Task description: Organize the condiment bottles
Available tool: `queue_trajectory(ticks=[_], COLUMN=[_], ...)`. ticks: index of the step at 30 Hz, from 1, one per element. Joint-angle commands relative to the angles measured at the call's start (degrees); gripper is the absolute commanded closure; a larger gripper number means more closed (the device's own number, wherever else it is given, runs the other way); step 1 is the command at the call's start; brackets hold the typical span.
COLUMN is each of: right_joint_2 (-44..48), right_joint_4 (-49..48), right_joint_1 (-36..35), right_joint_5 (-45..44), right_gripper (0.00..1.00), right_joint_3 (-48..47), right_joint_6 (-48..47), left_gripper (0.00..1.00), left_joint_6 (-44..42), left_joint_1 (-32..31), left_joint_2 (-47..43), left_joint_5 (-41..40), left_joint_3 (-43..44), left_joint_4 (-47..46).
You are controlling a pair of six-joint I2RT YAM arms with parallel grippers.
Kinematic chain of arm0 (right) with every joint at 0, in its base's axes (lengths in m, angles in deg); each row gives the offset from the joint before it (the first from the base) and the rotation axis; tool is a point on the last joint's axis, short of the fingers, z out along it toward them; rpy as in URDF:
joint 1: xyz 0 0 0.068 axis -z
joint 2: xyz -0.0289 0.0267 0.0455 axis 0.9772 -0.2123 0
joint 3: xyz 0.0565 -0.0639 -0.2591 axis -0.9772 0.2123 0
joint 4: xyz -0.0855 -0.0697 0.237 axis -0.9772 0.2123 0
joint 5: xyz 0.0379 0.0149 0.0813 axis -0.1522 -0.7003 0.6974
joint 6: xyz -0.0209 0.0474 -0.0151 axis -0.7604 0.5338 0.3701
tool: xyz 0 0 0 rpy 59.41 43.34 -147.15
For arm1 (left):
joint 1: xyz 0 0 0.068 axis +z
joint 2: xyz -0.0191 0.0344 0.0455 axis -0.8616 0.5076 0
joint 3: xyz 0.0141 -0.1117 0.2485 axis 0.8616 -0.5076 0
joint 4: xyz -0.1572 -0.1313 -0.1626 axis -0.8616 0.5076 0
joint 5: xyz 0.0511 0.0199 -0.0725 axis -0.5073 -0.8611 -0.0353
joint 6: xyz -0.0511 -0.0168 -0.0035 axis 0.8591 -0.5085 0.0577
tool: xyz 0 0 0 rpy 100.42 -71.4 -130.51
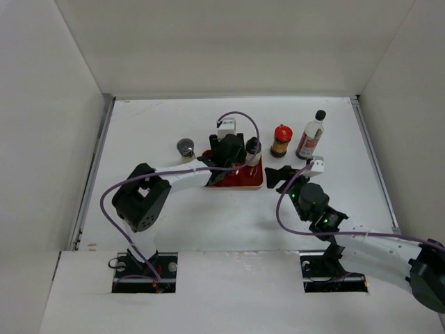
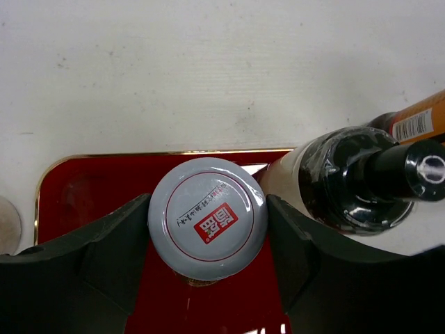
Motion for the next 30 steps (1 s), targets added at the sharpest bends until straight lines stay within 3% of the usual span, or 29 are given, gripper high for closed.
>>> queue_trajectory(ticks=[1, 9, 15, 19, 25, 30], right_joint_2=[1.28, -0.48, -0.57, -0.74, -0.74, -0.92], right_joint_4=[-2.9, -3.25, -3.25, -3.25, -3.34, -3.34], right_joint_1=[0.51, 0.34, 0.34, 0.34, 0.34, 0.34], right_joint_5=[-0.44, 0.17, 0.26, 0.26, 0.26, 0.26], right_gripper=[0.25, 0.25, 0.25, 0.25, 0.25, 0.25], right_joint_3=[0.05, -0.3, -0.39, -0.39, -0.57, -0.66], right_joint_6=[0.33, 0.24, 0.33, 0.33, 0.33, 0.33], left_gripper=[0.68, 0.64, 0.28, 0.14, 0.15, 0.22], left_joint_6=[-0.75, -2.07, -2.78, -2.78, -3.57, -2.34], left_joint_1=[0.83, 0.83, 0.39, -0.13, -0.84, 3.37], left_joint_2=[-0.71, 1.23, 0.62, -2.01, -12.02, -24.67], left_joint_5=[-0.37, -1.42, -3.09, -3.27, -3.27, -5.11], left_joint_3=[4.54, 4.28, 2.7, 1.12, -5.02, -13.55], left_joint_4=[-9.13, -11.15, -11.41, -12.21, -14.94, -7.58])
